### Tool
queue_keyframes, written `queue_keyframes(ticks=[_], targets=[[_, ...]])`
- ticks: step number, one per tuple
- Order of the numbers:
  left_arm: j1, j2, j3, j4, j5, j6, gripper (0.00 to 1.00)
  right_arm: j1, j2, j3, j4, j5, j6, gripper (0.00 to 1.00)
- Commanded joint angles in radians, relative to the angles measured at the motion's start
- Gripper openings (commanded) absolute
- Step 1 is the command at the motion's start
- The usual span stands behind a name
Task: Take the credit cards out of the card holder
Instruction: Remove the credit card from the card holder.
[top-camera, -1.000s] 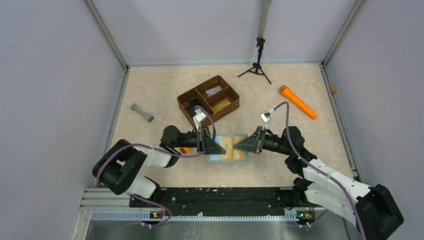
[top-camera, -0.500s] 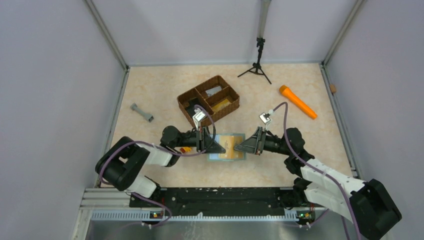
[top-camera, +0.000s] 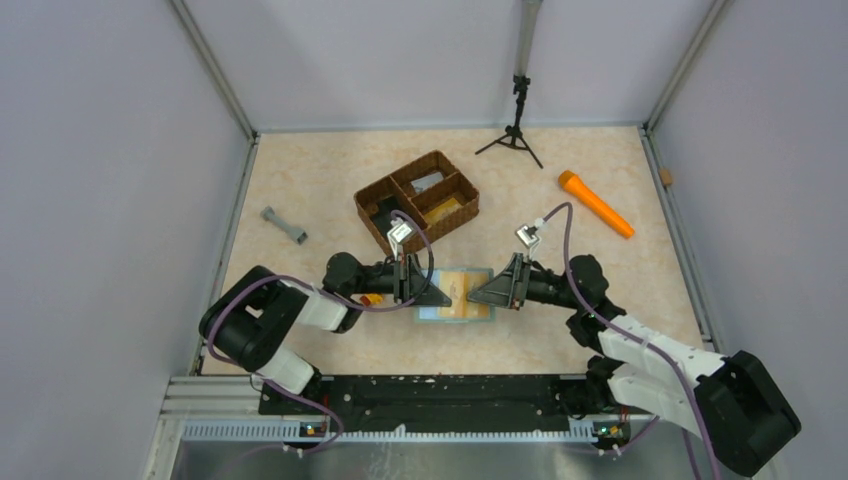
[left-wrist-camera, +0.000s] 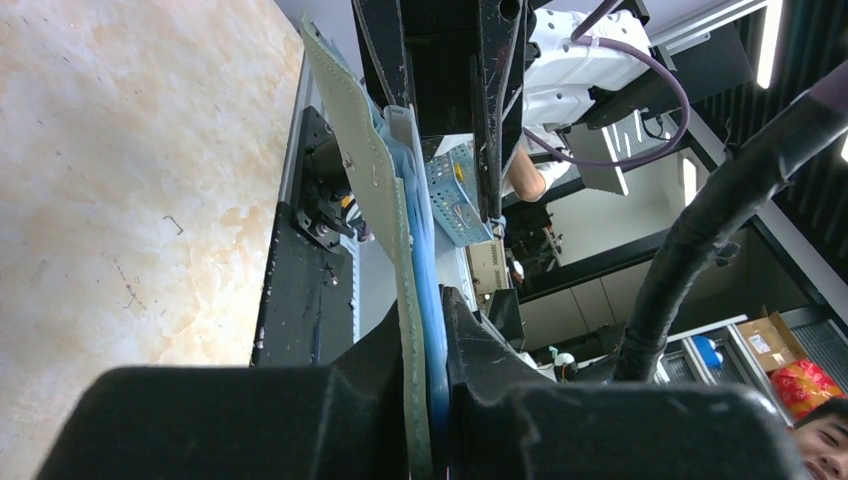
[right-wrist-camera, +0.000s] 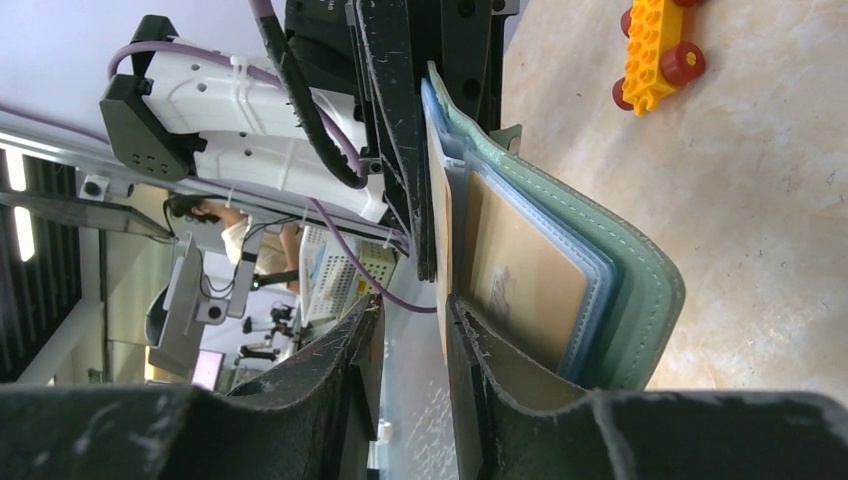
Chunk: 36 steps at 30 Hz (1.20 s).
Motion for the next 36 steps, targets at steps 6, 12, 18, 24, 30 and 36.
queue_keyframes(ticks=[6, 12, 18, 24, 30, 36], targets=[[-0.005, -0.012, 0.014, 0.137, 0.008, -0.013, 0.13, 0.018, -0.037, 0.074, -0.176, 0.053, -0.130, 0.33], [-0.006, -0.010, 0.014, 0.138, 0.001, -0.016, 0.13, 0.020, -0.067, 0.080, -0.220, 0.072, -0.149, 0.34], [-0.017, -0.003, 0.027, 0.138, 0.000, -0.021, 0.14, 0.055, -0.012, 0.072, -0.084, 0.044, -0.080, 0.26], [-0.021, -0.011, 0.018, 0.139, 0.001, -0.020, 0.19, 0.062, 0.018, 0.050, 0.008, 0.032, -0.032, 0.00], [-0.021, -0.019, 0.009, 0.140, 0.004, -0.016, 0.45, 0.061, -0.031, 0.045, -0.107, 0.075, -0.072, 0.00], [-0.021, -0.023, 0.007, 0.140, 0.006, -0.017, 0.29, 0.061, -0.051, 0.033, -0.123, 0.069, -0.075, 0.00]])
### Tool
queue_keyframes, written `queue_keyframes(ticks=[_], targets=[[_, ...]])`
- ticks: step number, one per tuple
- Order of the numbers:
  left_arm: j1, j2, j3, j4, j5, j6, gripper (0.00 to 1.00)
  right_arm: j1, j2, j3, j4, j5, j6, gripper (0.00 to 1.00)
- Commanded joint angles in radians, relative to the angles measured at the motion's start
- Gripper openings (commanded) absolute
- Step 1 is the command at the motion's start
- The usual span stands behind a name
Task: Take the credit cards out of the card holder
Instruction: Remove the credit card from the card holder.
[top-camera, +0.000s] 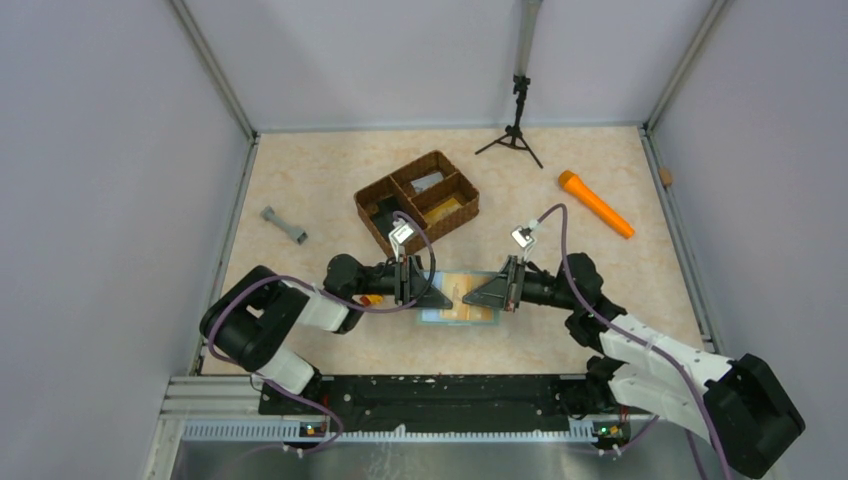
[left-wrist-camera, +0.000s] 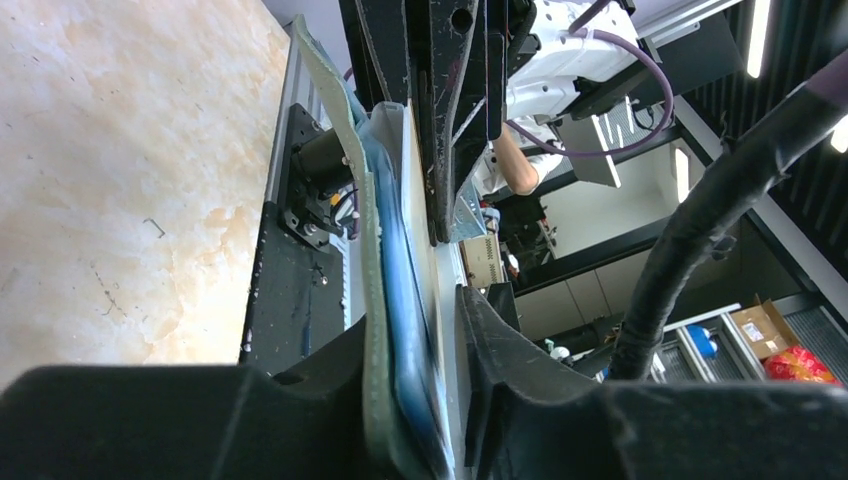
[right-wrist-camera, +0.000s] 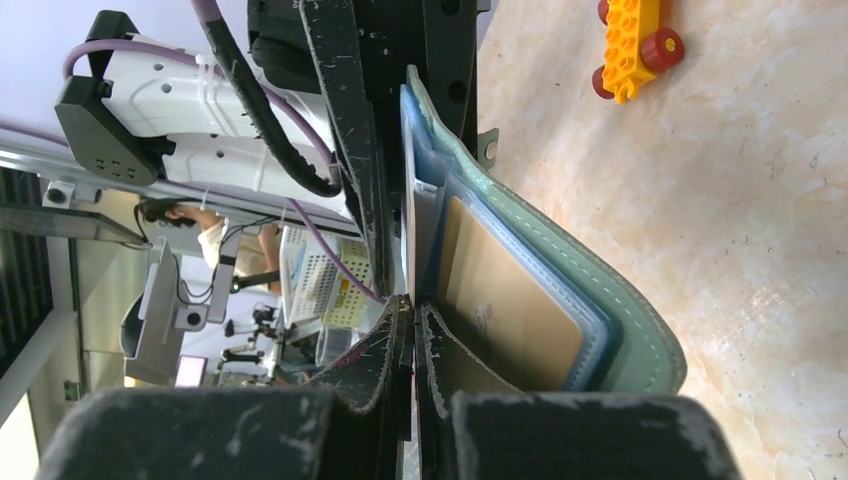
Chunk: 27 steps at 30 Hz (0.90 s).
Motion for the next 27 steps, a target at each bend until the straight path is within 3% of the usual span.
queue_keyframes(ticks=[1, 3, 6, 11, 20, 27], targets=[[-0.005, -0.029, 0.006, 0.111, 0.007, 0.003, 0.28, 0.010, -0.035, -0.007, 0.013, 0.009, -0.021, 0.00], [-0.003, -0.034, 0.003, 0.111, 0.007, 0.003, 0.30, 0.010, -0.044, -0.010, 0.009, 0.009, -0.022, 0.00], [-0.004, -0.043, -0.003, 0.111, 0.005, 0.003, 0.42, 0.010, -0.051, -0.011, -0.007, 0.007, -0.027, 0.00], [-0.003, -0.060, -0.011, 0.111, 0.004, 0.003, 0.45, 0.010, -0.066, -0.021, -0.022, 0.002, -0.030, 0.00], [-0.003, -0.056, -0.019, 0.110, -0.012, 0.003, 0.21, 0.010, -0.092, -0.024, -0.037, -0.005, -0.031, 0.00], [-0.002, -0.063, -0.023, 0.111, -0.023, 0.000, 0.17, 0.010, -0.109, -0.024, -0.058, -0.005, -0.038, 0.00]])
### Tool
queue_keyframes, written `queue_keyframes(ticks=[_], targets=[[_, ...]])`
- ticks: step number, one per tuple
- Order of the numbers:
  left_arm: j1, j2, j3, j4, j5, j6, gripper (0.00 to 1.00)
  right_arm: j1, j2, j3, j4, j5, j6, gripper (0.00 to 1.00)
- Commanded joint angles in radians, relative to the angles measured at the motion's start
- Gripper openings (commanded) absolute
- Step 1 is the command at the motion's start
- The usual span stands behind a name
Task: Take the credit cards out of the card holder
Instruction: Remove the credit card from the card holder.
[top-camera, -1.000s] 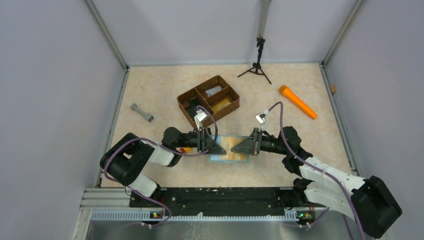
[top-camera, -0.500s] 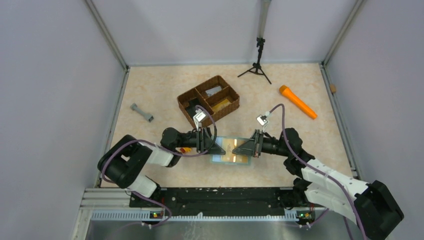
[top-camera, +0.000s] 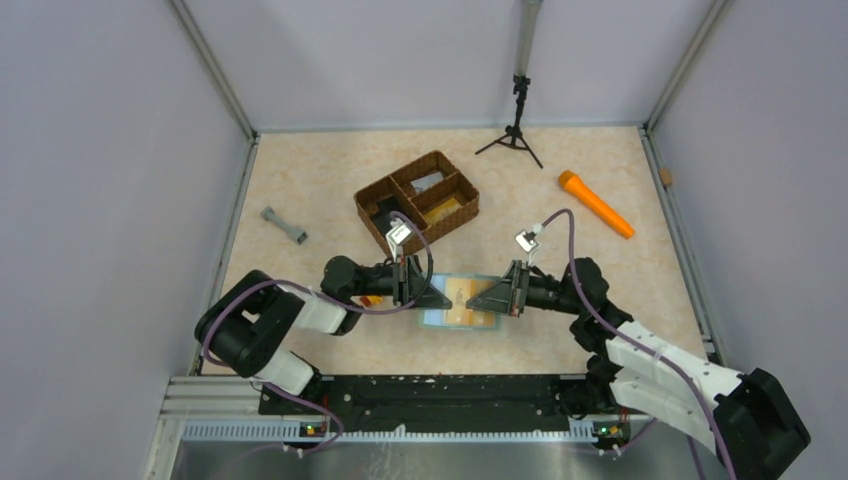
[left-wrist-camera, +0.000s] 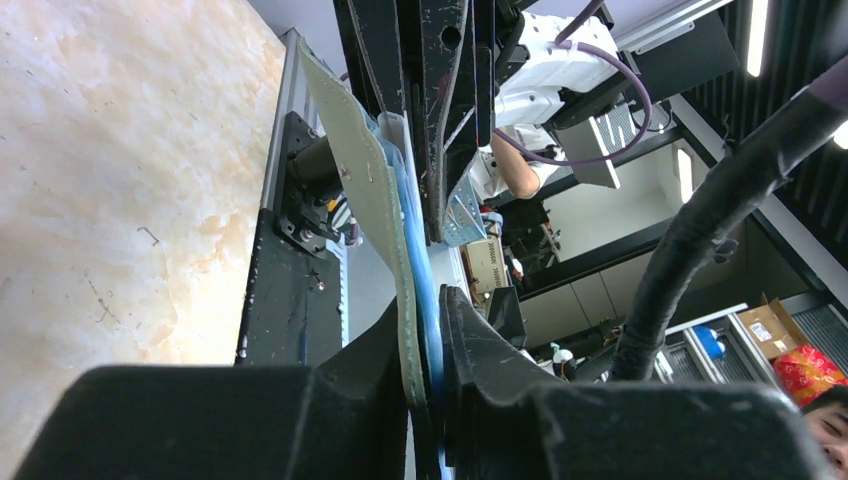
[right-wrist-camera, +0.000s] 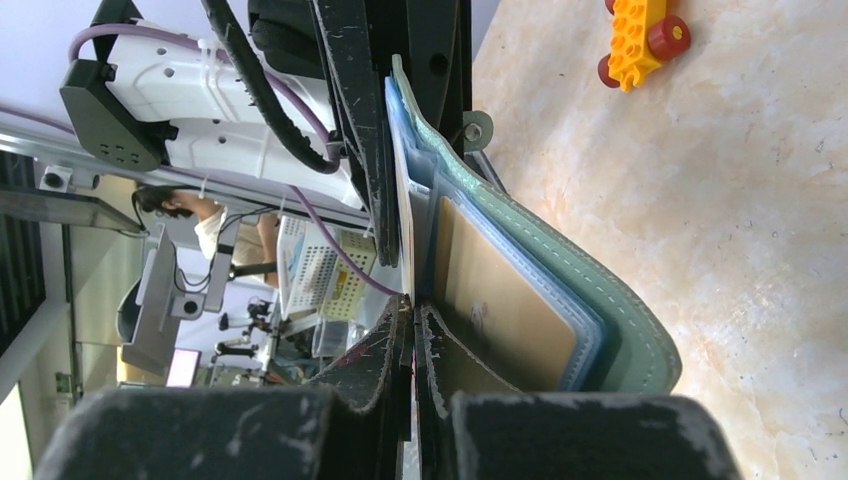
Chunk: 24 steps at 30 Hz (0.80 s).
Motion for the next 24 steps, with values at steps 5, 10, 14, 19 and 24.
queue_keyframes(ticks=[5, 10, 14, 19, 24], targets=[[-0.003, -0.039, -0.019, 0.110, -0.020, 0.000, 0.04, 0.006, -0.040, -0.012, -0.003, -0.004, -0.030, 0.07], [-0.002, -0.038, -0.022, 0.109, -0.031, -0.001, 0.00, 0.004, -0.055, -0.026, 0.019, -0.014, -0.027, 0.22], [-0.003, -0.040, -0.023, 0.110, -0.034, -0.003, 0.00, 0.002, -0.051, -0.020, 0.021, -0.019, -0.028, 0.12], [-0.004, -0.049, -0.021, 0.110, -0.028, -0.006, 0.00, -0.001, -0.047, 0.000, -0.005, -0.026, -0.048, 0.00], [-0.002, -0.051, -0.018, 0.103, -0.025, -0.005, 0.15, -0.046, -0.111, -0.015, -0.063, -0.025, -0.054, 0.00]])
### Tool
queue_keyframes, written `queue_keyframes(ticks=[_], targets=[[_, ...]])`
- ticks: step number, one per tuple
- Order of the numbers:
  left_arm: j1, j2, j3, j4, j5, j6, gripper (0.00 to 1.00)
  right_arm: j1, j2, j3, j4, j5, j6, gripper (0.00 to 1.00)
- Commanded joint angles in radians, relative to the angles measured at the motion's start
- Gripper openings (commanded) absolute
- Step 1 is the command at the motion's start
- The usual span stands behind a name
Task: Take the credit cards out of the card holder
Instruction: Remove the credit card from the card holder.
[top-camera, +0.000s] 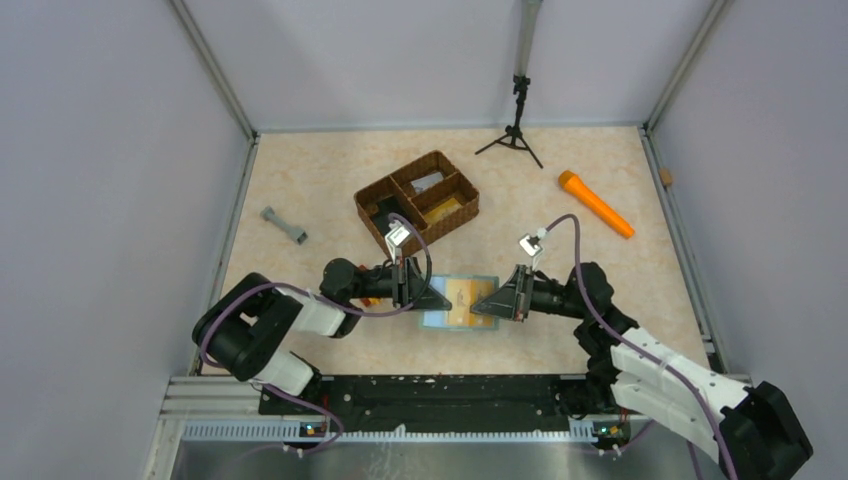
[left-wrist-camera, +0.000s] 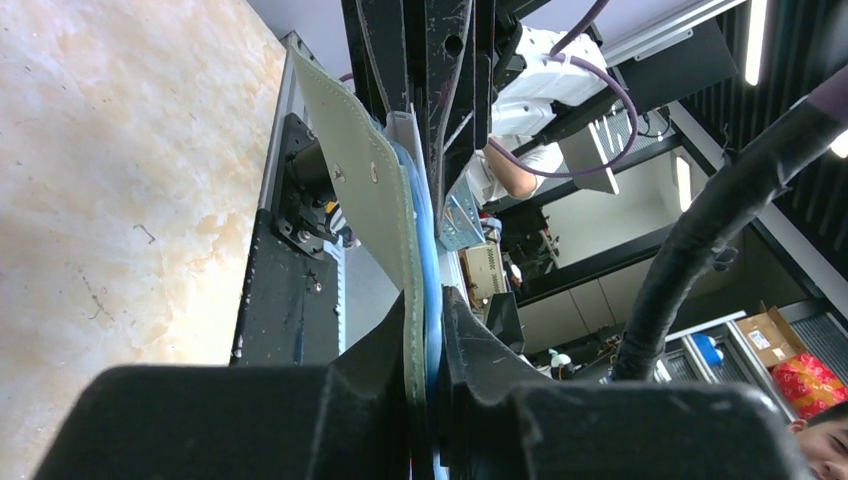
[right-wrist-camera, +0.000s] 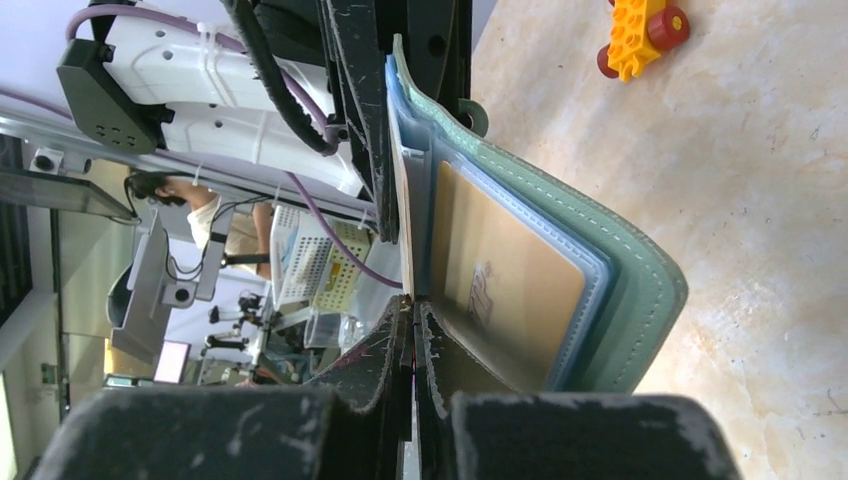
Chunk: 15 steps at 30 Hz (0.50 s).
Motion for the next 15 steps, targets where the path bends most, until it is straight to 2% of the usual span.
queue_keyframes(ticks=[1, 3, 5, 14, 15], targets=[[0.000, -0.034, 0.000, 0.104, -0.005, -0.001, 0.15, -0.045, -0.067, 0.005, -0.035, -0.019, -0.026, 0.00], [0.001, -0.030, -0.001, 0.102, -0.009, 0.001, 0.10, -0.056, -0.079, 0.000, -0.037, -0.032, -0.025, 0.00], [0.000, -0.026, -0.001, 0.109, -0.010, 0.000, 0.00, -0.058, -0.079, 0.000, -0.039, -0.039, -0.022, 0.00], [0.000, -0.032, -0.002, 0.108, -0.020, -0.002, 0.00, -0.078, -0.082, -0.018, -0.021, -0.063, -0.016, 0.00], [-0.002, -0.030, -0.001, 0.107, -0.022, -0.003, 0.00, -0.078, -0.078, -0.021, 0.007, -0.072, -0.004, 0.10]])
